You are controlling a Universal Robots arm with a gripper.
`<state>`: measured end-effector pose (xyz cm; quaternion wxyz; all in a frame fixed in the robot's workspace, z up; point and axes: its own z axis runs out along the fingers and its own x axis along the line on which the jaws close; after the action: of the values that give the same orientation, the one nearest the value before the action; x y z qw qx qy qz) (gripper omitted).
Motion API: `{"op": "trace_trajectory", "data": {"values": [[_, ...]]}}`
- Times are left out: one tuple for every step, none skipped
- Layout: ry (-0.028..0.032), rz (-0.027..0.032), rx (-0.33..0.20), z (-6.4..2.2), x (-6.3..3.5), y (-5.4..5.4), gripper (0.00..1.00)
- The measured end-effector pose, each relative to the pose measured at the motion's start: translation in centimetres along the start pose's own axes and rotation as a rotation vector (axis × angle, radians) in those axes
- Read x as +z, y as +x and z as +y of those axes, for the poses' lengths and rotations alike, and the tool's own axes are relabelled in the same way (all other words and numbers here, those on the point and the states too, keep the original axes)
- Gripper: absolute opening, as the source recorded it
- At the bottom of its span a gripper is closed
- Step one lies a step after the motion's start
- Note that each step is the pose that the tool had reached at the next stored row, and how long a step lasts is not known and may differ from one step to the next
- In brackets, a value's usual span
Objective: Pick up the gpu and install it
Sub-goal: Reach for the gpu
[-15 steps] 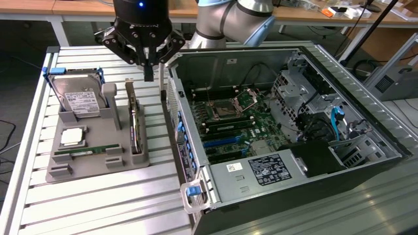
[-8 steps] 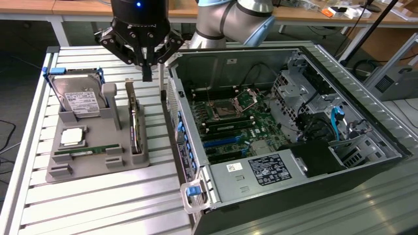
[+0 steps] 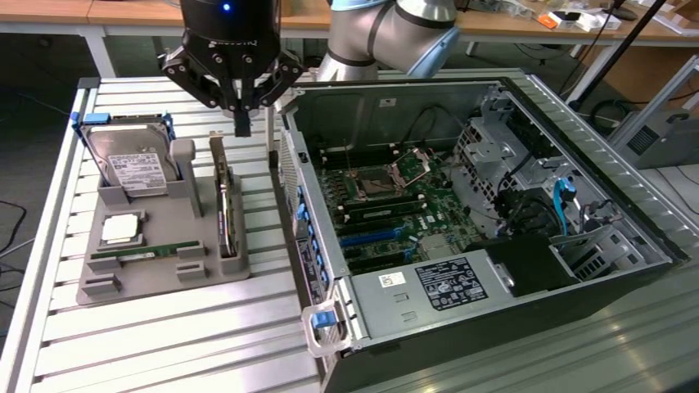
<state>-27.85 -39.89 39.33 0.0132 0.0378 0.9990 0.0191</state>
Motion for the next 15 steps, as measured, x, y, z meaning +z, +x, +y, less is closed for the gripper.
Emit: {"op": "trace_trajectory", "data": {"values": [[0.0, 0.0, 0.0, 0.0, 0.0, 0.05, 0.11], [0.0, 0.0, 0.0, -0.01, 0.0, 0.09, 0.11], [0.0, 0.0, 0.0, -0.01, -0.01, 0.14, 0.11], [0.0, 0.0, 0.0, -0.01, 0.0, 0.18, 0.11], [0.0001, 0.0, 0.0, -0.02, -0.01, 0.24, 0.11], [0.0, 0.0, 0.0, -0.03, -0.01, 0.33, 0.11], [0.0, 0.0, 0.0, -0.03, -0.01, 0.44, 0.11], [0.0001, 0.0, 0.0, -0.04, -0.02, 0.53, 0.11], [-0.0001, -0.0001, 0.0, -0.05, -0.01, 0.6, 0.11], [0.0, 0.0, 0.0, -0.05, -0.02, 0.64, 0.11], [0.0, 0.0, 0.0, -0.05, -0.02, 0.69, 0.11], [0.0, 0.0, 0.0, -0.05, -0.02, 0.73, 0.11], [0.0, 0.0, 0.0, -0.06, -0.02, 0.78, 0.11], [0.0, 0.0, 0.0, -0.06, -0.02, 0.82, 0.11], [0.0, 0.0, 0.0, -0.06, -0.03, 0.86, 0.11]]}}
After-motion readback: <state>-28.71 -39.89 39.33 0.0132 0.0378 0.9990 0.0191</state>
